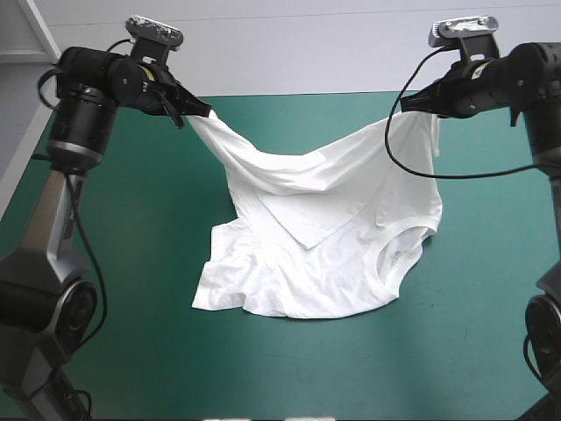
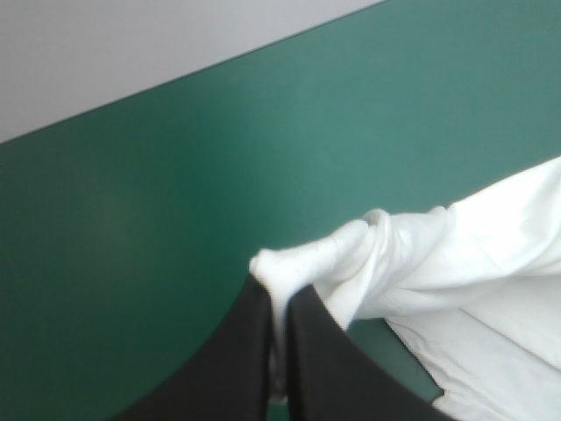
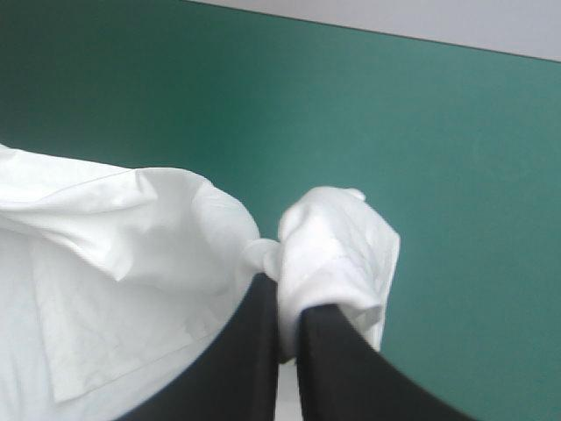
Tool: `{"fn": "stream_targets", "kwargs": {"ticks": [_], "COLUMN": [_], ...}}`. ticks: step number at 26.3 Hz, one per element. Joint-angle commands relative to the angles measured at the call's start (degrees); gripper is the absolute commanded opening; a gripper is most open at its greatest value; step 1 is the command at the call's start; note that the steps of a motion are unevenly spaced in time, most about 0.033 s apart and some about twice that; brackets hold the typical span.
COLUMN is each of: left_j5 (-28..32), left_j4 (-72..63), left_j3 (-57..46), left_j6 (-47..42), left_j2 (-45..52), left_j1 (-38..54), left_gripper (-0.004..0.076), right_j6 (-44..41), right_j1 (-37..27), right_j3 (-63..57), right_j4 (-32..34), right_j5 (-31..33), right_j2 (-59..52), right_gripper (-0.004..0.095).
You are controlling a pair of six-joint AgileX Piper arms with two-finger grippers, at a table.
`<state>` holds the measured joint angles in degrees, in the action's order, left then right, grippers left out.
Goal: Fold the cloth
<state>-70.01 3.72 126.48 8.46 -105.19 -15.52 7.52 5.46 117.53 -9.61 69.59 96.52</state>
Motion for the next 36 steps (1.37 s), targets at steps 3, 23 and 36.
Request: {"fn": "stream_targets", "kwargs": {"ticks": [3,23,36], "left_j5": [6.11,18.81,-4.07], "left_j4": [-2.05,13.93,-16.28], "left_j3": [1.25,1.25,7.89], "left_j6": [0.31,-11.47,-6.48], "left_j2": [-5.55,-18.12,-4.95], "left_j1": [1.22,1.84,0.22], "left_gripper": [-0.0008,0.0435,0.0478], "right_j6": [0.81,4.34,-3.94], "right_j1": [-0.44,-0.44,-0.44], "right_j3": [1.39,2.18,2.60], "right_j4": [-0.64,-4.52,2.46], "right_j5": [-11.78,-35.92,2.08], "right_j2": [6.40,27.35,8.05], "right_gripper": [-0.0019,0.0703,0.0675]}}
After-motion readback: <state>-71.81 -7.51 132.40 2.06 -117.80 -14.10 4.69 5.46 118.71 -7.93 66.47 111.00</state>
